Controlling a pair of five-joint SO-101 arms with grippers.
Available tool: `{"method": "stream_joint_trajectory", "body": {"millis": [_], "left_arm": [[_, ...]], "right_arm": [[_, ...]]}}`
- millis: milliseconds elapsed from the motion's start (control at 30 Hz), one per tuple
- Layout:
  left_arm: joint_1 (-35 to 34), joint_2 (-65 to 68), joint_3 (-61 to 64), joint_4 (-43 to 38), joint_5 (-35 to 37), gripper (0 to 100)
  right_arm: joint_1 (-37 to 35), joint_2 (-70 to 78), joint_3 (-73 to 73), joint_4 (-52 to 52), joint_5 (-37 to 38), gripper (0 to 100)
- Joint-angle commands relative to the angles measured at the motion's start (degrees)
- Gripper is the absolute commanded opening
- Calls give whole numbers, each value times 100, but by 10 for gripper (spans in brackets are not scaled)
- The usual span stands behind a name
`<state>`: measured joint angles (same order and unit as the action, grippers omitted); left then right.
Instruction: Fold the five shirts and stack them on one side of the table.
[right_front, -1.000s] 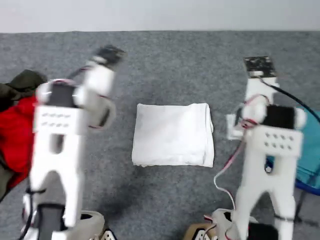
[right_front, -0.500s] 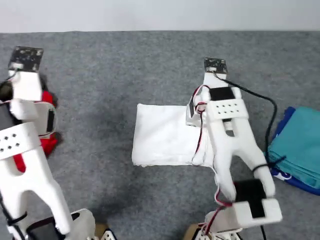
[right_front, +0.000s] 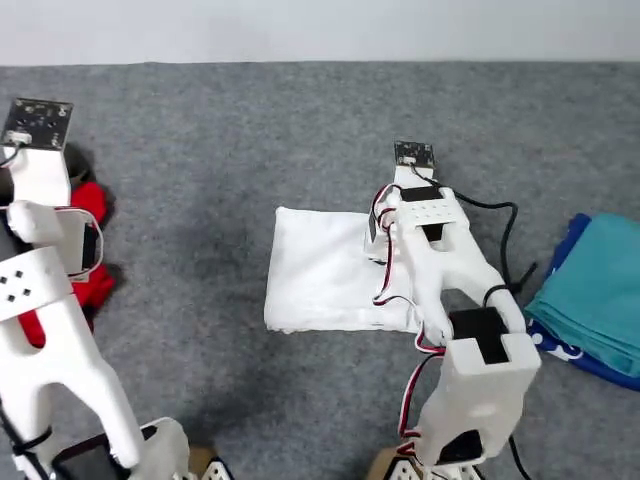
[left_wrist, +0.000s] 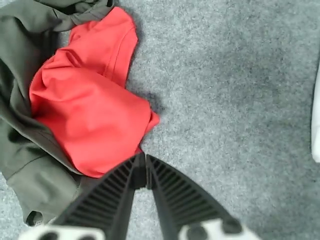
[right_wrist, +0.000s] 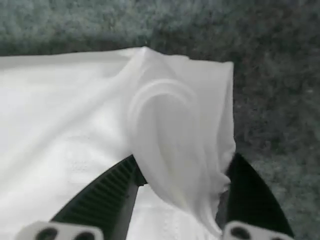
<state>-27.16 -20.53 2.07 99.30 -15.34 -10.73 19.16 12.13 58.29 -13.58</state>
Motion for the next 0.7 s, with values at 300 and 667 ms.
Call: {"method": "stream_joint_trajectory", "body": {"millis": [300,667], "left_arm": [[-18,-132,-22,123,-26,4],[-26,-132,-22,123,-44,4]], "right_arm": [[127,-796,-88,163,273,10],[927,-303,-2576,84,4158,10]]}}
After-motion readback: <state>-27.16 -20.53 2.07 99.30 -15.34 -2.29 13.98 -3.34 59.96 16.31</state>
